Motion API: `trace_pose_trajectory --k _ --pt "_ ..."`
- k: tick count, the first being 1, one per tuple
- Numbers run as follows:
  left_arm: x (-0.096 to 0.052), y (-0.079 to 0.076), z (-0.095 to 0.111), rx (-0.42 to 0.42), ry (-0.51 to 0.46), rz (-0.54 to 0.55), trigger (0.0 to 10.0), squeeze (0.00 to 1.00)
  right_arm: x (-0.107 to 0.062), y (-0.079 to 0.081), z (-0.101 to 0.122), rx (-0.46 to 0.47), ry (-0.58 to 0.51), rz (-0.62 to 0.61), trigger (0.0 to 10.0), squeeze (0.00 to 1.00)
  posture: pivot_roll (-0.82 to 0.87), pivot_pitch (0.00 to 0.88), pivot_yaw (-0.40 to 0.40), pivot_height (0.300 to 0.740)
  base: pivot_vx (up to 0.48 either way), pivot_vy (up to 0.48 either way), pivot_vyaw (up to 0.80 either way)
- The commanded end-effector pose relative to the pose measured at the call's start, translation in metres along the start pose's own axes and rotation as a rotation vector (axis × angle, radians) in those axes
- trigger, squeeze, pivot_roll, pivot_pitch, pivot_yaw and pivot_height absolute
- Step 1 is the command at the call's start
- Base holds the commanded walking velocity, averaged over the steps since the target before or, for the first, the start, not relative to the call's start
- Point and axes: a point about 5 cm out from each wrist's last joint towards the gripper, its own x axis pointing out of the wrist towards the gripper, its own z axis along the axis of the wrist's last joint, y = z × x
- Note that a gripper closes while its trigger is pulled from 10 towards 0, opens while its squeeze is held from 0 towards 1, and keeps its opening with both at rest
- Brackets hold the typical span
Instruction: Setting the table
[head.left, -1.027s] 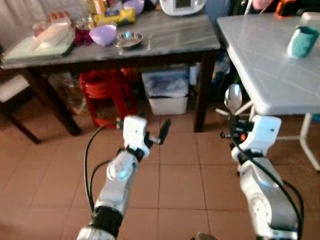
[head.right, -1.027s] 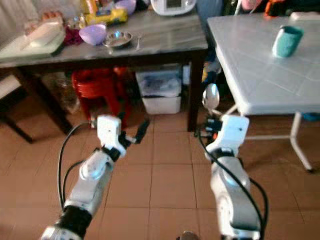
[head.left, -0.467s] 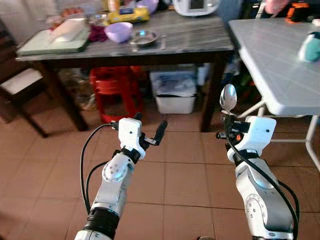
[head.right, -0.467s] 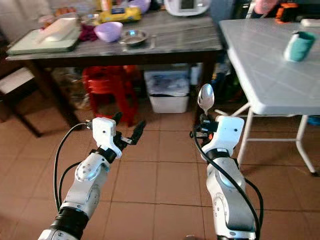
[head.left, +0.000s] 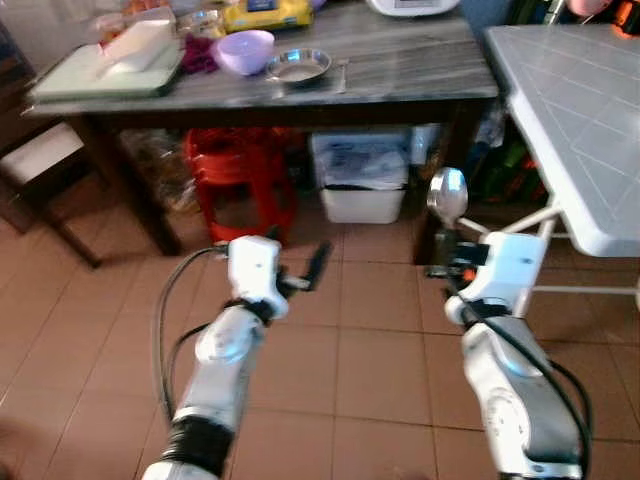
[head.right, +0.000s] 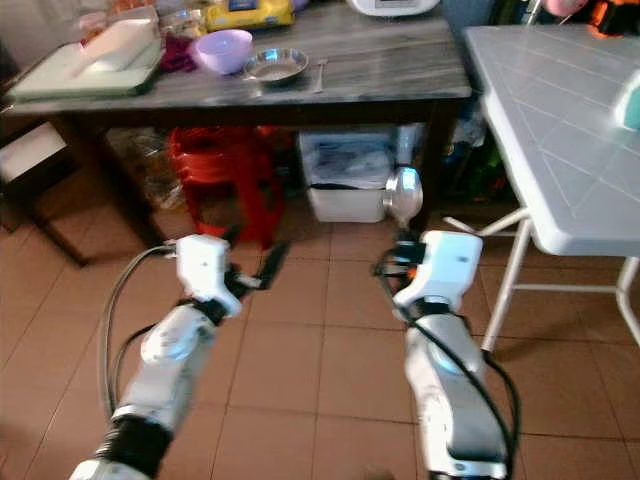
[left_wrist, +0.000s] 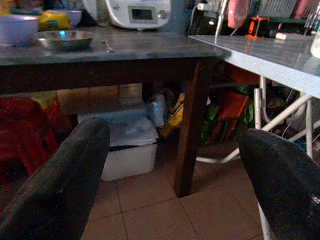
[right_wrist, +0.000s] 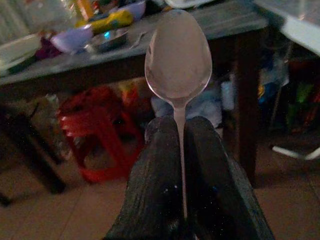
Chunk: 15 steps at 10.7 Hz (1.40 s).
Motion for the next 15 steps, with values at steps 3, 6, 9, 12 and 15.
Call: trace_pose_trajectory --k 3,6,9,12,15 --pt "0.0019 -0.0079 0.0015 -0.009 -0.006 -0.024 10.0 0.00 -0.0027 -0.0071 -0.0015 -0.016 -0.001 -0.027 10.0 0.00 -0.26 0.116 0.101 0.740 0.396 0.000 0.00" --pt "-0.0001 -0.0094 0.0006 -0.010 -0.002 -0.024 10.0 0.00 -0.0021 -0.0037 -0.0043 -0.031 0.005 -0.016 10.0 0.00 -0.25 0.118 0.100 0.740 0.480 0.000 0.00" --pt "0.0010 -0.0106 0.0008 -0.011 0.000 -0.031 10.0 0.00 -0.0027 -0.0062 -0.0057 -0.034 0.008 -0.028 10.0 0.00 -0.26 0.117 0.104 0.740 0.480 0.000 0.00" --pt "0.0030 -0.0131 0.0009 -0.015 0.001 -0.040 10.0 0.00 -0.0044 -0.0075 -0.0072 -0.045 0.013 -0.033 10.0 0.00 -0.26 0.116 0.104 0.740 0.480 0.000 0.00" --pt "0.0028 -0.0137 0.0008 -0.013 0.004 -0.042 10.0 0.00 -0.0054 -0.0081 -0.0079 -0.044 0.013 -0.038 10.0 0.00 -0.26 0.119 0.107 0.740 0.480 0.000 0.00"
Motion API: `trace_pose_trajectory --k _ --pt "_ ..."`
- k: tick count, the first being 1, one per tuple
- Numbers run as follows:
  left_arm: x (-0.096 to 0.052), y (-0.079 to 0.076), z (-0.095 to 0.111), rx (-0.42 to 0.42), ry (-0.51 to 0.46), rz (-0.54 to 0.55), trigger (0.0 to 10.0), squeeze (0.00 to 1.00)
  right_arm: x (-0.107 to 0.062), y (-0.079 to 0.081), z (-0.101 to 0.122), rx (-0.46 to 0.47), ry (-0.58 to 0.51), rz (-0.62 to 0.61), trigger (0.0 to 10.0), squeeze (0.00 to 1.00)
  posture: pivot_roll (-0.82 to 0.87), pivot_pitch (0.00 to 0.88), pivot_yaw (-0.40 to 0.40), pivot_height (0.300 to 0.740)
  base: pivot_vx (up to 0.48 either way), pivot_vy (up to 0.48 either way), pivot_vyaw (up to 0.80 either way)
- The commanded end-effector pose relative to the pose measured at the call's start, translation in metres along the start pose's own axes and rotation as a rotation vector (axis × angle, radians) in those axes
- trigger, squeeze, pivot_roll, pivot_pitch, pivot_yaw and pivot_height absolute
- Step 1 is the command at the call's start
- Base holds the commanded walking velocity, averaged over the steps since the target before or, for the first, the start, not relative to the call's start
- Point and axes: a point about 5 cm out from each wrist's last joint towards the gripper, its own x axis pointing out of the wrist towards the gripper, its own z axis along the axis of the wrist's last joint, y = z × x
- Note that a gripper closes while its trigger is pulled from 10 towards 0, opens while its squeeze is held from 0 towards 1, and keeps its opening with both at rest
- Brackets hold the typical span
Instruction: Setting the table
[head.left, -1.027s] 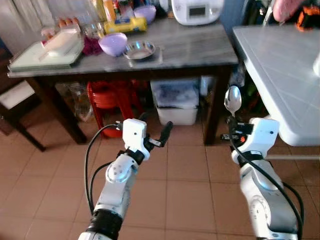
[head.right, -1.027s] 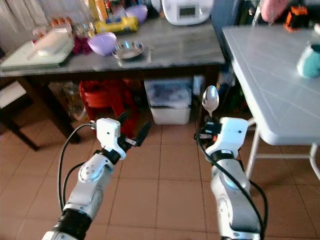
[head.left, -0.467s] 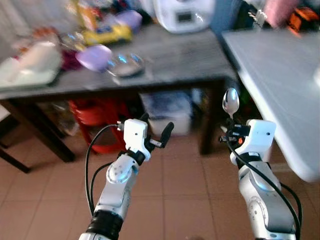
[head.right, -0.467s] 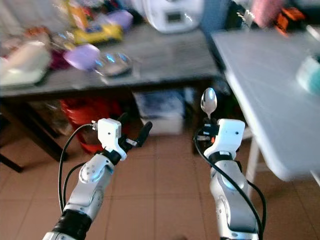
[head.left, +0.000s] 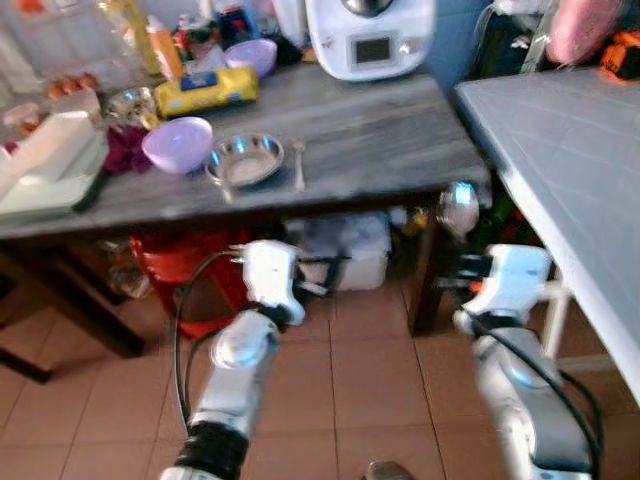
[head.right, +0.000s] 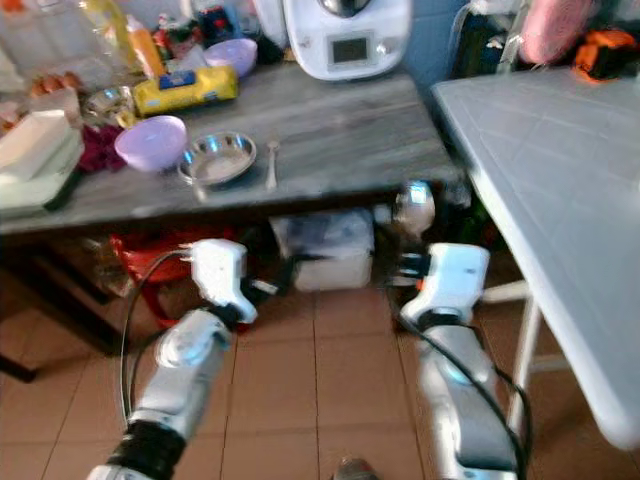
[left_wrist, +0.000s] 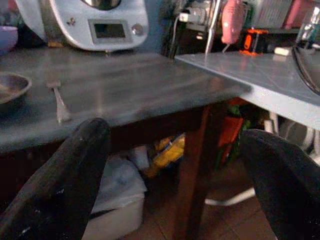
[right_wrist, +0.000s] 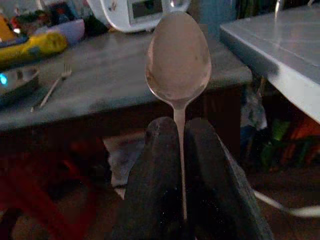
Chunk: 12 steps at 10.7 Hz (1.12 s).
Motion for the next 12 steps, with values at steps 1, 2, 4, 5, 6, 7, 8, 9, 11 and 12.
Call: trace_pose_trajectory --k 1,2,4,5,6,7,8,9,11,12 --pt "-0.004 0.015 0.003 0.049 -0.006 0.067 10.0 0.00 0.000 0.009 0.002 0.017 -0.016 0.030 10.0 0.00 -0.26 0.119 0.107 0.740 0.428 0.000 0.00" --pt "-0.006 0.027 0.008 0.076 -0.019 0.133 10.0 0.00 -0.002 0.008 0.001 0.015 -0.015 0.028 10.0 0.00 -0.26 0.120 0.108 0.740 0.390 0.000 0.00" --pt "-0.014 0.051 0.015 0.125 -0.026 0.210 10.0 0.00 -0.007 0.004 -0.002 0.007 -0.012 0.017 10.0 0.00 -0.26 0.121 0.110 0.740 0.336 0.000 0.00" --pt "-0.024 0.064 0.019 0.158 -0.026 0.247 10.0 0.00 -0.009 0.002 -0.003 -0.001 -0.010 0.009 10.0 0.00 -0.26 0.122 0.112 0.740 0.292 0.000 0.00" --pt "-0.042 0.076 0.019 0.196 -0.011 0.288 10.0 0.00 -0.012 -0.001 -0.004 -0.007 -0.010 0.002 10.0 0.00 -0.25 0.125 0.116 0.740 0.262 0.000 0.00" --pt "-0.048 0.077 0.018 0.204 -0.002 0.295 10.0 0.00 -0.012 -0.001 -0.005 -0.007 -0.009 0.001 10.0 0.00 -0.24 0.126 0.116 0.740 0.251 0.000 0.00" --pt "-0.062 0.077 0.014 0.224 0.021 0.305 10.0 0.00 -0.013 -0.002 -0.005 -0.009 -0.011 0.001 10.0 0.00 -0.23 0.125 0.110 0.740 0.000 0.000 0.00" --pt "-0.067 0.075 0.011 0.215 0.029 0.304 10.0 0.00 -0.012 -0.001 -0.004 -0.017 -0.015 0.009 10.0 0.00 -0.23 0.123 0.108 0.740 0.000 0.000 0.00" --pt "-0.067 0.073 0.012 0.221 0.029 0.307 10.0 0.00 -0.010 0.001 -0.002 -0.027 -0.024 0.021 10.0 0.00 -0.22 0.123 0.102 0.740 0.000 0.000 0.00" --pt "-0.067 0.072 0.012 0.217 0.033 0.314 10.0 0.00 -0.009 0.002 -0.001 -0.029 -0.030 0.028 10.0 0.00 -0.22 0.123 0.101 0.740 0.000 0.000 0.00"
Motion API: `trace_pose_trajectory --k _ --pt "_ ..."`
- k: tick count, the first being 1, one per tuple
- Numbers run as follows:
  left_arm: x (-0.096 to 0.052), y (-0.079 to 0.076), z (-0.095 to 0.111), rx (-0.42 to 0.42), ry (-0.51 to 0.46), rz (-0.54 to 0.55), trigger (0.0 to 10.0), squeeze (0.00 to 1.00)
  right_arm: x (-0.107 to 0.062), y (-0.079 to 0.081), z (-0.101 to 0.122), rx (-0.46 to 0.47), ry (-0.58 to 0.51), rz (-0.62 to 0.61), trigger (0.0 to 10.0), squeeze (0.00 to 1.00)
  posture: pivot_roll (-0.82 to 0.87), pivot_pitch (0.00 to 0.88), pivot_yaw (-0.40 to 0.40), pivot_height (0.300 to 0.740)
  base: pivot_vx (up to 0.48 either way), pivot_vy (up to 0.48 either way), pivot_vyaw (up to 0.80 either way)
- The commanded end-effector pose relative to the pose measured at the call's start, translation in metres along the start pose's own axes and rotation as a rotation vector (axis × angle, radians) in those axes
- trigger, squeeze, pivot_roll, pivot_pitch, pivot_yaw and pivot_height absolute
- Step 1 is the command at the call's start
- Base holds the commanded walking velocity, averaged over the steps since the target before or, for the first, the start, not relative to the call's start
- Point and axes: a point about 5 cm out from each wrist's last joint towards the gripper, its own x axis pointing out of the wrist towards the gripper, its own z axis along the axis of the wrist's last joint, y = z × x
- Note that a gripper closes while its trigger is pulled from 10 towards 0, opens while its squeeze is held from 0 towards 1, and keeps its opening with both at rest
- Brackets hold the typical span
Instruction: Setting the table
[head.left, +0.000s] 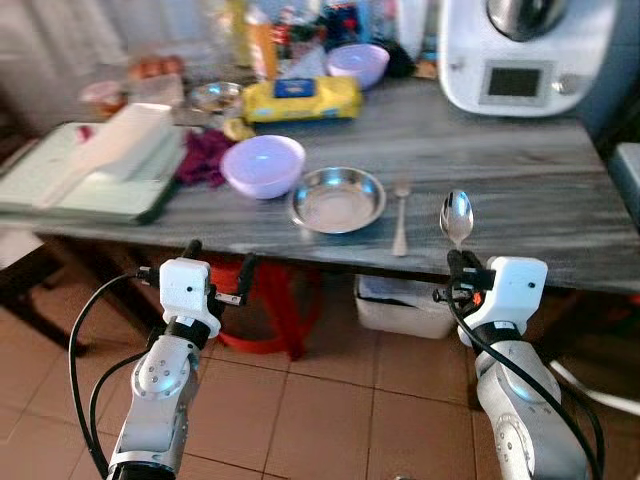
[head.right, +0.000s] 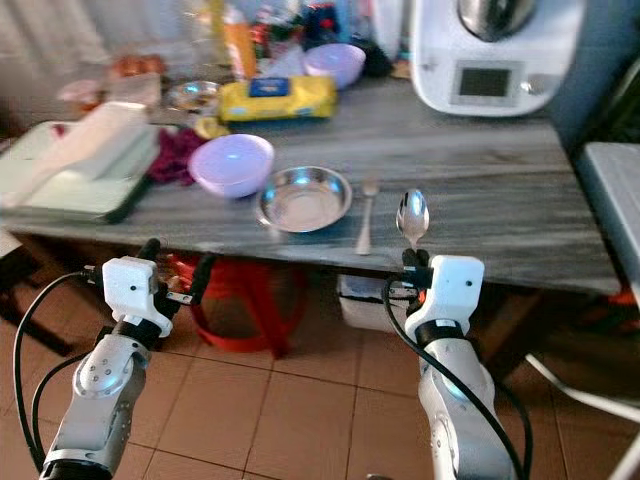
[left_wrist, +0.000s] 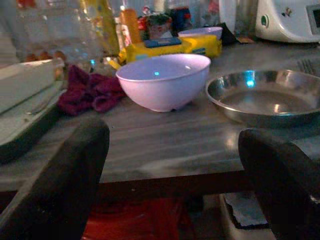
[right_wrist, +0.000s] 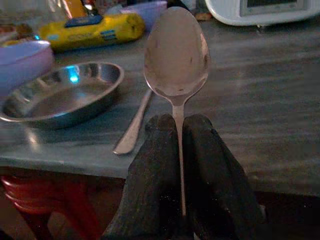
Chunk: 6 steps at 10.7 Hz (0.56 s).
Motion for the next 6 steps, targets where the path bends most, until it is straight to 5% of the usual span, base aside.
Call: trace_pose_trajectory --k 1,4,6 --pt "-0.003 0.001 -0.002 -0.005 0.028 0.012 10.0 0.00 0.001 0.001 0.004 0.003 -0.024 0.003 10.0 0.00 -0.22 0.122 0.101 0.740 0.000 0.000 0.00" --pt "0.001 -0.003 -0.001 -0.005 0.028 -0.015 10.0 0.00 0.001 0.001 0.003 0.036 -0.017 -0.008 10.0 0.00 -0.23 0.119 0.106 0.740 0.000 0.000 0.00" --pt "0.002 -0.011 0.000 -0.025 0.020 -0.057 10.0 0.00 0.001 0.000 0.002 0.036 -0.012 -0.016 10.0 0.00 -0.24 0.121 0.107 0.740 0.000 0.000 -0.54"
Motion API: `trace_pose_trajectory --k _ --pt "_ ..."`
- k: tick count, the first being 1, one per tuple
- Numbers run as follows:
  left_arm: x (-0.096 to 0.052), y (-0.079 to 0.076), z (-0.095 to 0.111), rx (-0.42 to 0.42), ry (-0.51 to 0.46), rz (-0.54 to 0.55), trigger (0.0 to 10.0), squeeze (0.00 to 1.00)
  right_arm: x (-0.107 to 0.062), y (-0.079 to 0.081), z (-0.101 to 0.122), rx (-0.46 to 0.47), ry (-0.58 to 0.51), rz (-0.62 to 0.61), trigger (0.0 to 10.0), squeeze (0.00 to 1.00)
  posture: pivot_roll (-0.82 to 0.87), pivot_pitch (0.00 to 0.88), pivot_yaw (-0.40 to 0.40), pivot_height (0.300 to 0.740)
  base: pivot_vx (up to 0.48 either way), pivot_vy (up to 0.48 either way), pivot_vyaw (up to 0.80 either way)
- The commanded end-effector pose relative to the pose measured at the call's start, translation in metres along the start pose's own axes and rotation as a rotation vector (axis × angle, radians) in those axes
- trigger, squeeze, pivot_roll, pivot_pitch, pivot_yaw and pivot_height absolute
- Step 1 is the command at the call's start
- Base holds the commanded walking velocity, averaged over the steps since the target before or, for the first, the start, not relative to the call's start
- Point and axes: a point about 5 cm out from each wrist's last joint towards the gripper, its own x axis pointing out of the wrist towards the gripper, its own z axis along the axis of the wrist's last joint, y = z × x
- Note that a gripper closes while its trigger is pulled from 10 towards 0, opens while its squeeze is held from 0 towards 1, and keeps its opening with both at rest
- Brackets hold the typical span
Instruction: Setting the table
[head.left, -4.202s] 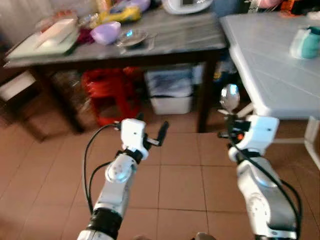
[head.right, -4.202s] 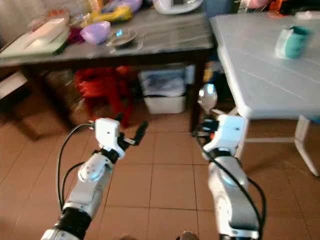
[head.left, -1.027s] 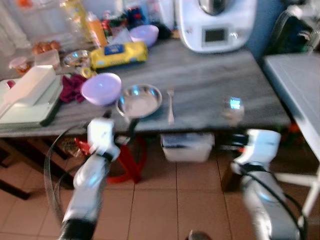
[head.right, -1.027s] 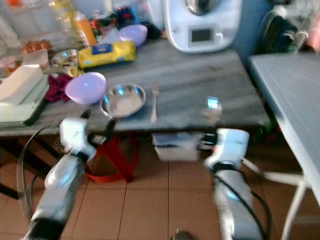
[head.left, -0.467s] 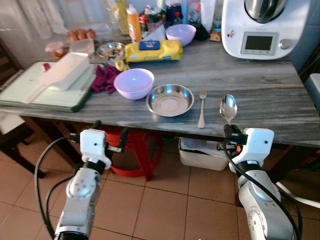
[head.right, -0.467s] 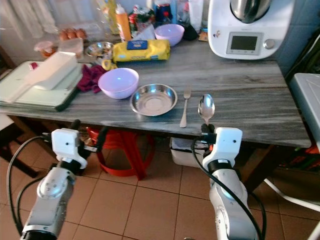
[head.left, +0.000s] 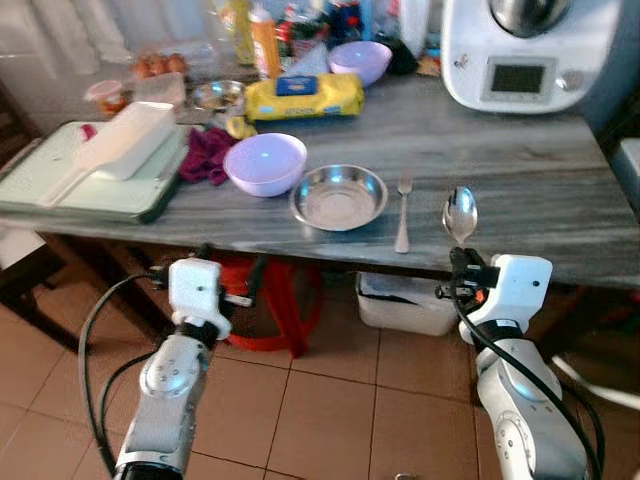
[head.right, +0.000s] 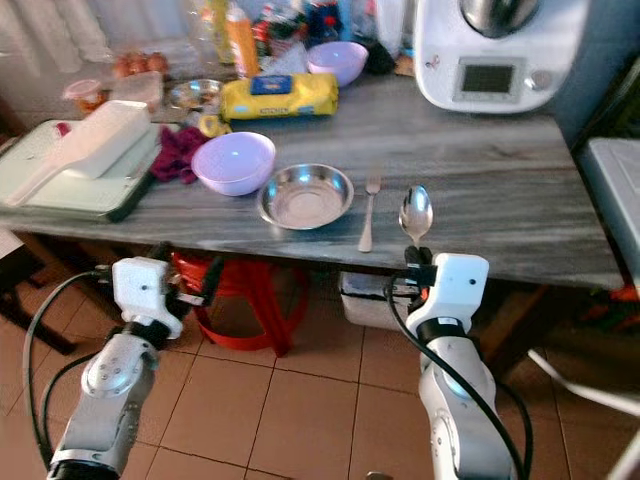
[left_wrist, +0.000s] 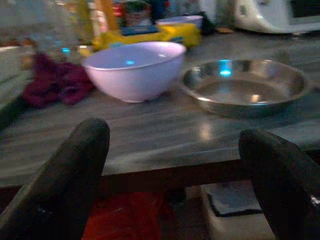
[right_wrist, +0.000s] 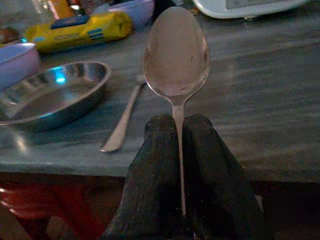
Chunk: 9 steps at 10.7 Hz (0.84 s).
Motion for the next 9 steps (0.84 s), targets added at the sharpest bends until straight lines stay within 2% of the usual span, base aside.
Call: trace_pose_trajectory --k 1,3,9 --pt "-0.0002 -0.0009 0.0021 -0.002 -0.001 -0.015 10.0 0.00 0.0002 0.0012 0.0013 0.010 -0.007 -0.003 10.0 0.00 -0.24 0.121 0.107 0.740 0.000 0.000 -0.42" --pt "0.0002 -0.0065 0.0045 -0.022 -0.015 -0.062 10.0 0.00 -0.0001 0.0017 0.0010 0.017 -0.008 -0.007 10.0 0.00 -0.23 0.122 0.110 0.740 0.163 0.000 0.00" --pt "0.0008 -0.0104 0.0045 -0.034 -0.011 -0.091 10.0 0.00 -0.0014 0.0022 -0.0005 0.023 -0.003 -0.013 10.0 0.00 -0.24 0.126 0.117 0.740 0.387 0.000 -0.07"
